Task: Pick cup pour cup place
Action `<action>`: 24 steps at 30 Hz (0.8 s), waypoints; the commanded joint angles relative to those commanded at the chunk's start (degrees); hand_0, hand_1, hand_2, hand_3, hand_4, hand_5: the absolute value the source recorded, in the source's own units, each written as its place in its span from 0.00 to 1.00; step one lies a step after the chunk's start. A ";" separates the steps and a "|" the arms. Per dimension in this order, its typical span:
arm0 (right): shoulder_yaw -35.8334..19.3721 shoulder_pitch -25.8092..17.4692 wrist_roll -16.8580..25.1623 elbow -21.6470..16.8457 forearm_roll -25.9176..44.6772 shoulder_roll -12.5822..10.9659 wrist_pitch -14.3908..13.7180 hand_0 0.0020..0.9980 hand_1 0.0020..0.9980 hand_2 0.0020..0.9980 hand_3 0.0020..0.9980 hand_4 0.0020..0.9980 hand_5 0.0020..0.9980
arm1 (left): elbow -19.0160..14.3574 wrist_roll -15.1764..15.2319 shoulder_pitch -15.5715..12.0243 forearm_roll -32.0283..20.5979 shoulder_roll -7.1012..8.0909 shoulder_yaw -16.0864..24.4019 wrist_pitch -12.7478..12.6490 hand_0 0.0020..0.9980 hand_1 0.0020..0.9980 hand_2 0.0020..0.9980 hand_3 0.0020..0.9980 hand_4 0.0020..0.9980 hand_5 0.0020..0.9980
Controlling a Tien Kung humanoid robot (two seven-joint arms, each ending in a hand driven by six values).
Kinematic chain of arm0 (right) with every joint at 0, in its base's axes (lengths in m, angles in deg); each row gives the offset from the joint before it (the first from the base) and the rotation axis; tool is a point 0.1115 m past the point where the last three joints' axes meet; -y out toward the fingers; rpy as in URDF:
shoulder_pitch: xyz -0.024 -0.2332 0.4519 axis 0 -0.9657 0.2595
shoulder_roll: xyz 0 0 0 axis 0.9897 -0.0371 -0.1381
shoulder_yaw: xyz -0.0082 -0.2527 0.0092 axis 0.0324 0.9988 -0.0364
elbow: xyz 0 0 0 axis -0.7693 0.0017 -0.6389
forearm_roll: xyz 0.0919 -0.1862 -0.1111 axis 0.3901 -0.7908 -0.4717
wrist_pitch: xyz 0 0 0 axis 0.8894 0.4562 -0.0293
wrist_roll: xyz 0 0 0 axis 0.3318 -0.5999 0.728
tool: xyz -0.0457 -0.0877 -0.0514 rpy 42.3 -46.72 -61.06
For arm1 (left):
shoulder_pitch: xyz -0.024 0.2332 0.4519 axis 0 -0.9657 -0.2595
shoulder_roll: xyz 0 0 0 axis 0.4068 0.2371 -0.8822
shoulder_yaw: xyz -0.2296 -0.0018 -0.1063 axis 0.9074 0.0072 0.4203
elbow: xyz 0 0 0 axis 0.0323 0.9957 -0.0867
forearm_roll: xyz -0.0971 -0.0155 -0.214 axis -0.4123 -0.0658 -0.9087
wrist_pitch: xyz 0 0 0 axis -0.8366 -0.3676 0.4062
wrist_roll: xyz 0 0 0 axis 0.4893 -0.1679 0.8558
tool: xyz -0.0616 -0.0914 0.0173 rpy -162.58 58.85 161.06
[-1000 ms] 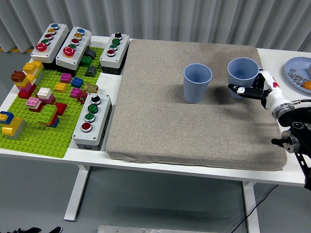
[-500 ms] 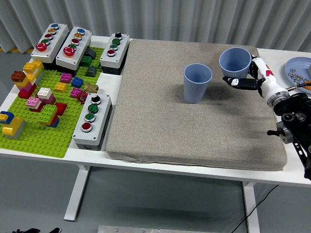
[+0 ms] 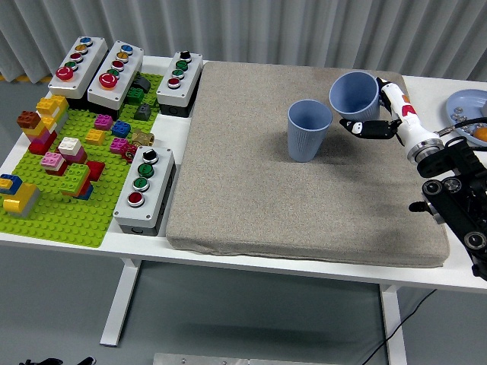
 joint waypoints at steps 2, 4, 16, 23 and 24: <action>0.05 0.08 0.13 -0.20 -1.24 0.05 -0.19 0.82 0.68 0.58 0.68 0.70 0.00 | 0.00 0.01 0.06 -0.05 -0.01 0.01 -0.03 0.77 0.75 0.81 0.65 0.50 0.97; 0.15 0.18 0.30 -0.34 -2.66 0.09 -0.54 0.82 0.68 0.58 0.68 0.70 0.00 | 0.00 0.03 0.13 -0.09 0.00 -0.02 -0.02 0.77 0.75 0.81 0.65 0.50 0.97; 0.63 0.47 0.73 -0.96 -8.82 0.47 -1.79 0.82 0.68 0.59 0.68 0.69 0.00 | 0.00 0.03 0.23 -0.12 0.04 0.03 0.00 0.77 0.75 0.81 0.65 0.50 0.97; 1.13 0.72 1.23 -0.74 -10.77 0.55 -2.42 0.82 0.68 0.59 0.68 0.68 0.00 | 0.00 -0.01 0.33 0.02 0.03 0.13 0.02 0.77 0.75 0.81 0.65 0.50 0.97; 1.22 0.78 1.53 -0.67 -11.59 0.54 -2.72 0.82 0.68 0.59 0.68 0.68 0.00 | 0.00 0.00 0.32 -0.07 0.03 0.09 0.01 0.77 0.75 0.81 0.65 0.50 0.97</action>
